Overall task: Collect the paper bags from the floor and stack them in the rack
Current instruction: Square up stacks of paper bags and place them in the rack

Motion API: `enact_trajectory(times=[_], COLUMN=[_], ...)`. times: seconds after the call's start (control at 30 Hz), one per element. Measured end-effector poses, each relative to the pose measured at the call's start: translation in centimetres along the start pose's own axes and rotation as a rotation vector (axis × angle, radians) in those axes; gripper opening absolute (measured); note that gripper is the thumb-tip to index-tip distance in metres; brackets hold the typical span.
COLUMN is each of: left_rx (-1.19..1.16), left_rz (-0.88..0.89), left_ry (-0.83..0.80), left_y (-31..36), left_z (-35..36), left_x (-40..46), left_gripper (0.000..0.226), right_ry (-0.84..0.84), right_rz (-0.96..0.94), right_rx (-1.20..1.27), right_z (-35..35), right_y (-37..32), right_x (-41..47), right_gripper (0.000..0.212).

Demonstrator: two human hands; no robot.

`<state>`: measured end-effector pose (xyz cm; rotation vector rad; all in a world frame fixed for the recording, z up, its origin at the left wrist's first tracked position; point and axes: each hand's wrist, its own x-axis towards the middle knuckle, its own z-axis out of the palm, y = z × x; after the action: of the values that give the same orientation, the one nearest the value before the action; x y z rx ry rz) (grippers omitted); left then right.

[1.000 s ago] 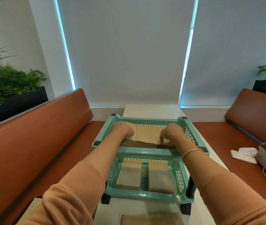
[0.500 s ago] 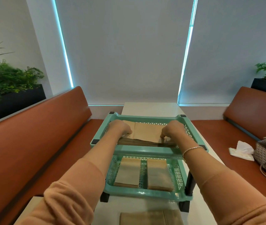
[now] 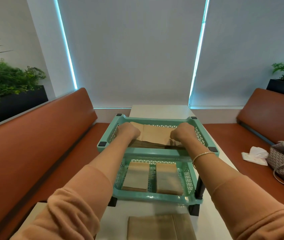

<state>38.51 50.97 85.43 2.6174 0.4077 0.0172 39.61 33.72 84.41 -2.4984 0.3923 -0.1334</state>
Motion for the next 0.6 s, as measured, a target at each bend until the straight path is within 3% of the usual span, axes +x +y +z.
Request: enact_trajectory(times=[0.13,0.2,0.27,0.37,0.5,0.6], left_rx=[-0.13,-0.154,-0.263,-0.484,-0.641,-0.648], left_rz=[0.023,0.067,0.167,0.307,0.393,0.344], left_ry=[0.122,0.227,0.327,0.434,0.346,0.209], left_y=[0.0,0.1,0.0,-0.3,-2.0,-4.6], left_z=[-0.2,-0.4,-0.6,-1.2,-0.3,3.0], left_x=[-1.0,-2.0,-3.6,-7.3,-13.0,-15.9], left_gripper=[0.045,0.051,0.046,0.032,0.02,0.011], right_ry=[0.122,0.16,0.189,0.249,0.249,0.171], right_rz=[-0.131,-0.2,-0.266,-0.346,-0.381,-0.363], right_rx=[0.036,0.127,0.203,0.25,0.305,0.335], right_z=[-0.9,-1.6,-2.4,-3.2,-3.2,-1.5], right_y=[-0.8,-1.3,-1.7,-1.3,0.7,3.7], right_x=[-2.0,-3.4,-5.6,-8.8,-13.3,-16.1], right_gripper=[0.012,0.023,0.034,0.032,0.025,0.022])
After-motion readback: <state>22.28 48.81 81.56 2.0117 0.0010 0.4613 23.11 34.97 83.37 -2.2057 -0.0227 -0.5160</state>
